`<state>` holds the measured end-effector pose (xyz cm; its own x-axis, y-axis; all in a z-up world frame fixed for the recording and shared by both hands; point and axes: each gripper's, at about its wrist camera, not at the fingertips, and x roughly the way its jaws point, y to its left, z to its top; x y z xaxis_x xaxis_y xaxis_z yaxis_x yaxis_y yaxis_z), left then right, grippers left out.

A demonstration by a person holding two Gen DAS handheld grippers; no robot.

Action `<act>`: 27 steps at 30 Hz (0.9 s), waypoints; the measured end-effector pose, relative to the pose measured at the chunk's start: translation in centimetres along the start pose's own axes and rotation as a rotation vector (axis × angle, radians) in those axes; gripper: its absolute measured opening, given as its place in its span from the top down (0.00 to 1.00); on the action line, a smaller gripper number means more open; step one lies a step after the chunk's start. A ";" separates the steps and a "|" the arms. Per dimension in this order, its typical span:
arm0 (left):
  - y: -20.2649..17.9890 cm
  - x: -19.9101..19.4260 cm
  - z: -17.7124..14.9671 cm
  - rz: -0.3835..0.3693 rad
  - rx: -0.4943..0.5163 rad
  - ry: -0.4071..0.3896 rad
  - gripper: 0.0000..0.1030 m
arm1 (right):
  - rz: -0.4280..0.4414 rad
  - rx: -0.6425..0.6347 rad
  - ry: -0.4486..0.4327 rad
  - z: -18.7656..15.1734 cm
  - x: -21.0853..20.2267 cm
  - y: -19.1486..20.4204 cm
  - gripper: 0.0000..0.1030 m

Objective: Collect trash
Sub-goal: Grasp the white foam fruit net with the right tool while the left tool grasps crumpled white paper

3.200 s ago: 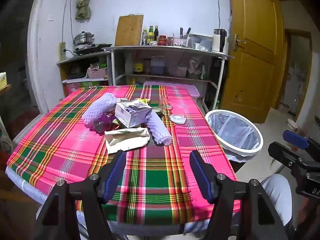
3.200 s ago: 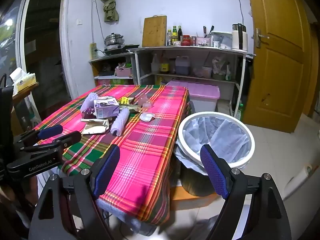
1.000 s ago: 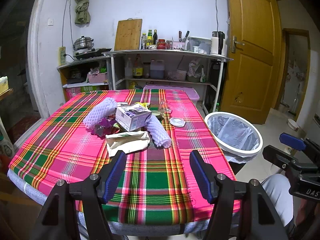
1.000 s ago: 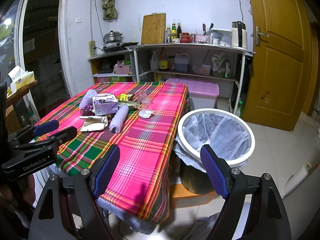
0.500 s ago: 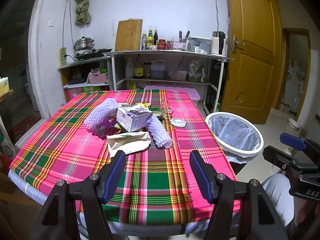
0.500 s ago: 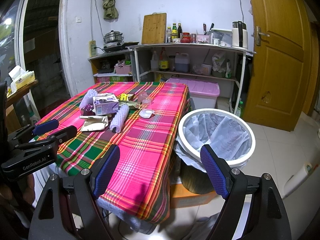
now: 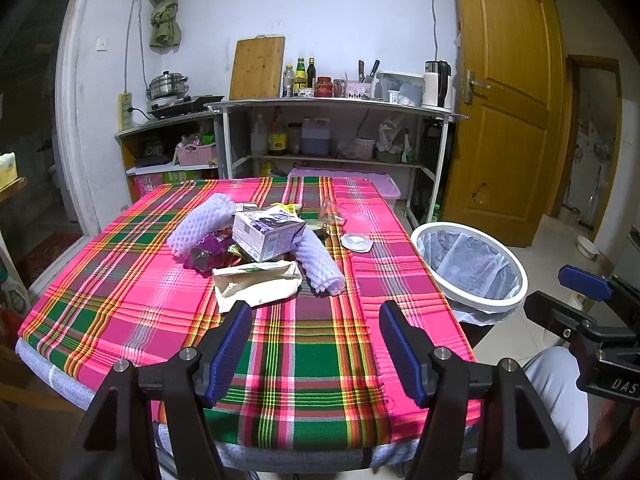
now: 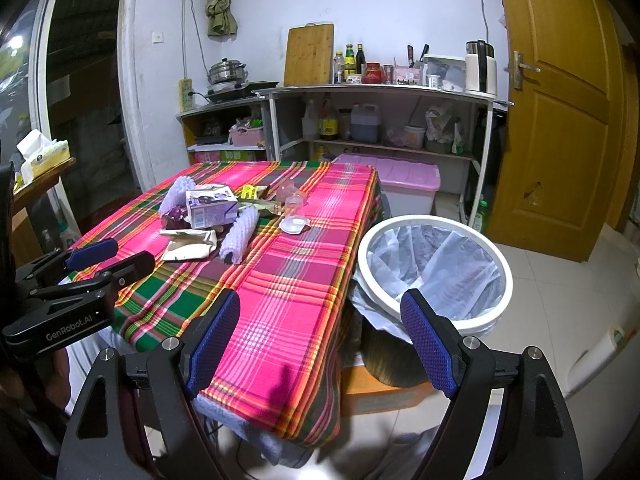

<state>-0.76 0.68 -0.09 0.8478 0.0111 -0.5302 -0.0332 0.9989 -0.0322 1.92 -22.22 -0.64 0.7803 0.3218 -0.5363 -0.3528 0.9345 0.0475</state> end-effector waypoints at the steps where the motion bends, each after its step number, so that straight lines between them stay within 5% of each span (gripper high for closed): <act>1: -0.2 0.0 0.0 0.001 0.001 0.000 0.36 | 0.000 -0.001 0.000 -0.1 0.0 0.0 0.20; 15: 1.1 2.4 -0.2 -0.030 -0.040 0.051 0.36 | 0.026 -0.017 0.049 0.3 3.5 0.8 0.20; 27: 5.7 6.3 0.0 0.018 -0.114 0.108 0.36 | 0.156 -0.005 0.153 2.3 9.8 2.7 0.21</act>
<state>4.40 6.48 -3.63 0.7846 0.0182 -0.6197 -0.1134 0.9869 -0.1147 9.78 -16.15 -3.82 0.6284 0.4352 -0.6447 -0.4660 0.8743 0.1360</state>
